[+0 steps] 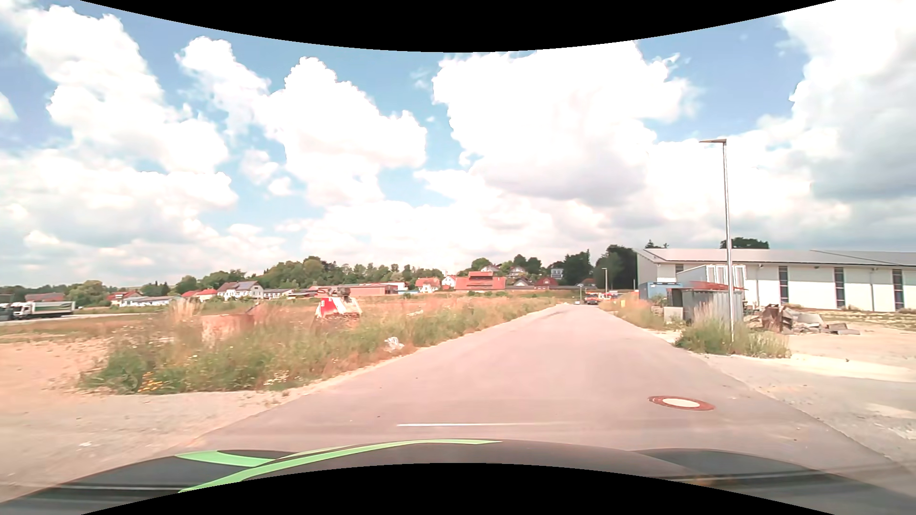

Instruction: Follow the waypoints while adhering to traffic rules and regulations

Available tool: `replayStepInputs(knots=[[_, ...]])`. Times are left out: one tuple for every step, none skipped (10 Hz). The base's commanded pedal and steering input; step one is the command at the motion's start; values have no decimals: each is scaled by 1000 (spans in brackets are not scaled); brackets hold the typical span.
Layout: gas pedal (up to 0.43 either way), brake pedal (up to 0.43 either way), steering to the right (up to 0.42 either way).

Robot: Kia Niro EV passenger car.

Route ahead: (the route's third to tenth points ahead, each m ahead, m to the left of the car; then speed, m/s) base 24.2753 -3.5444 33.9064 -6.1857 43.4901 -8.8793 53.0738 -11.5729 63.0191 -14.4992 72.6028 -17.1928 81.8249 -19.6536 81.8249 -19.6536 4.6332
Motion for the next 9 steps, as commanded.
replayStepInputs(knots=[[138,0,332],[138,0,312],[150,0,279],[157,0,242],[157,0,218],[157,0,188],[157,0,159],[157,0,133],[157,0,115]])
